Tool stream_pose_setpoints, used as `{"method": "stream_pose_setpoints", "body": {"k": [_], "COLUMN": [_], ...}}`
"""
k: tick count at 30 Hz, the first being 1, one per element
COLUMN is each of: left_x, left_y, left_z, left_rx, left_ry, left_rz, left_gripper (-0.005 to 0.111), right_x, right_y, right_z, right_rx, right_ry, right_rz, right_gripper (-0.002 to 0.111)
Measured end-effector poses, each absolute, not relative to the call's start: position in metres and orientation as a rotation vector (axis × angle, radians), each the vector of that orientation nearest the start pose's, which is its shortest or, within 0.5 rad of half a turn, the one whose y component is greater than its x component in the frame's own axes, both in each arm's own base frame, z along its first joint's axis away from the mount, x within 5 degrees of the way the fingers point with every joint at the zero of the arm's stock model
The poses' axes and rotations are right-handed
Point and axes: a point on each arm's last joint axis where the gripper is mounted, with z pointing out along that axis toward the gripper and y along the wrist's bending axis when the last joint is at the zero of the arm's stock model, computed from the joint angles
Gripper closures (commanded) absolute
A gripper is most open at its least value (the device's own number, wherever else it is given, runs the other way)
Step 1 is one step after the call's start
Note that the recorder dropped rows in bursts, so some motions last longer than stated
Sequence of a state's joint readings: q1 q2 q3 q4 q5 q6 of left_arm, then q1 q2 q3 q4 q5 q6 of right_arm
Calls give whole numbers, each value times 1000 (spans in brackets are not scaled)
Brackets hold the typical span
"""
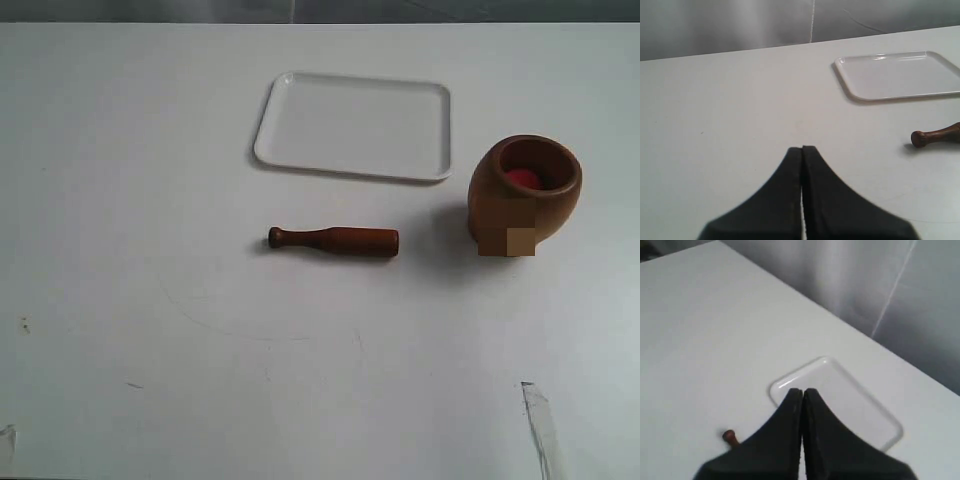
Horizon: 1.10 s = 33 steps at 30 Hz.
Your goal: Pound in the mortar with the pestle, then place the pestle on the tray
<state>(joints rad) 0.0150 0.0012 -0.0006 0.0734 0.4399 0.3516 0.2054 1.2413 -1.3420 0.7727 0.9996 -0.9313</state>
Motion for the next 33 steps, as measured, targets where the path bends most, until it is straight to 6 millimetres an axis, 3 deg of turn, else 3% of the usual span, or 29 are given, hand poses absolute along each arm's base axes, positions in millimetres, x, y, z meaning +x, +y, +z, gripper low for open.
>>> {"method": "stream_pose_setpoints", "body": {"k": [6,12,18,22,26,31,33], "left_x": [51,51,51,51,51,51,51], "left_y": [4,4,4,4,4,4,4], "left_z": [174,174,174,174,174,174,174], "left_rx": [367,367,367,367,367,367,367], "left_ry": [1901,1901,1901,1901,1901,1901,1901], "left_rz": [320,320,320,320,320,320,320], "left_gripper": [107,107,107,107,107,107,107], "right_x": [256,276,286,286,282,273,271], "right_y": [159,219,270,302,326,342,345], "right_z": [384,321,259,233,208,175,166], "right_rx": [-1307,-1663,-2020,-2142,-2236,-2355,-2376], "right_ry": [1939,1988,2070,2080,2082,2064,2064], "right_rz": [515,377,354,353,193,-112,-149], "right_gripper": [108,108,108,108,108,108,103]}}
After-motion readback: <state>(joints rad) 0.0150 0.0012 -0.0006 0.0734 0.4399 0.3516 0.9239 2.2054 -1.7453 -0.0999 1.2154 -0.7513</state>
